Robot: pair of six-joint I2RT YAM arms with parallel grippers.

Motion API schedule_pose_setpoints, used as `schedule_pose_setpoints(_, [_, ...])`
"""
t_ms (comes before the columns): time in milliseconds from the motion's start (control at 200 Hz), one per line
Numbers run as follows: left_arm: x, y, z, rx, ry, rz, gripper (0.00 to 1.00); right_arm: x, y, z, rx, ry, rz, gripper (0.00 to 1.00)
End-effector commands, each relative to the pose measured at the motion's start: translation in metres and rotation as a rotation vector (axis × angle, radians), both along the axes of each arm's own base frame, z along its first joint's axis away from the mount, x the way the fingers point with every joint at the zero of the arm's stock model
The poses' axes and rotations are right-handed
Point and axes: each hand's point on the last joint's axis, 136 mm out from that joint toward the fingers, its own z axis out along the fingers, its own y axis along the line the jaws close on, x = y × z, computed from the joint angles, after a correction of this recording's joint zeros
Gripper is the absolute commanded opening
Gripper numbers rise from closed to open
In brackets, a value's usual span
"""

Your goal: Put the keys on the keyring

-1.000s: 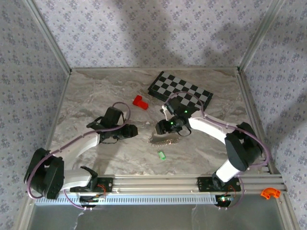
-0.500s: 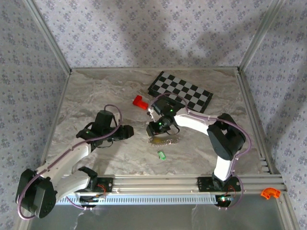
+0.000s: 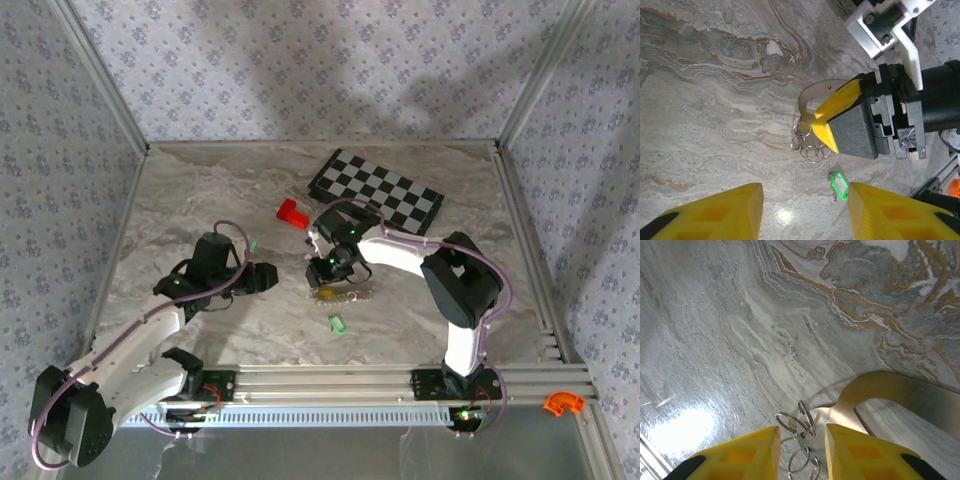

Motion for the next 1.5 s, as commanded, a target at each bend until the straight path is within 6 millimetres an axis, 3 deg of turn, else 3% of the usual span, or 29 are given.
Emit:
schedule_pose_setpoints(0, [0.0, -0.003, 0.007, -0.035, -0.016, -0.015, 0.48, -0.003, 0.006, -0.001, 0.009, 0.016, 0.035, 0.31])
schedule_pose_setpoints(855, [0.002, -0.009, 0.013, -0.06, -0.041, -0.039, 0.49, -0.014, 0.007, -0.017, 0.004, 0.069, 0.079, 0.24])
schedule_pose_setpoints(1494, [0.003, -0.009, 0.016, -0.063, -0.051, -0.034, 0.5, -0.014, 0.004, -0.014, -0.007, 0.054, 0.094, 0.08])
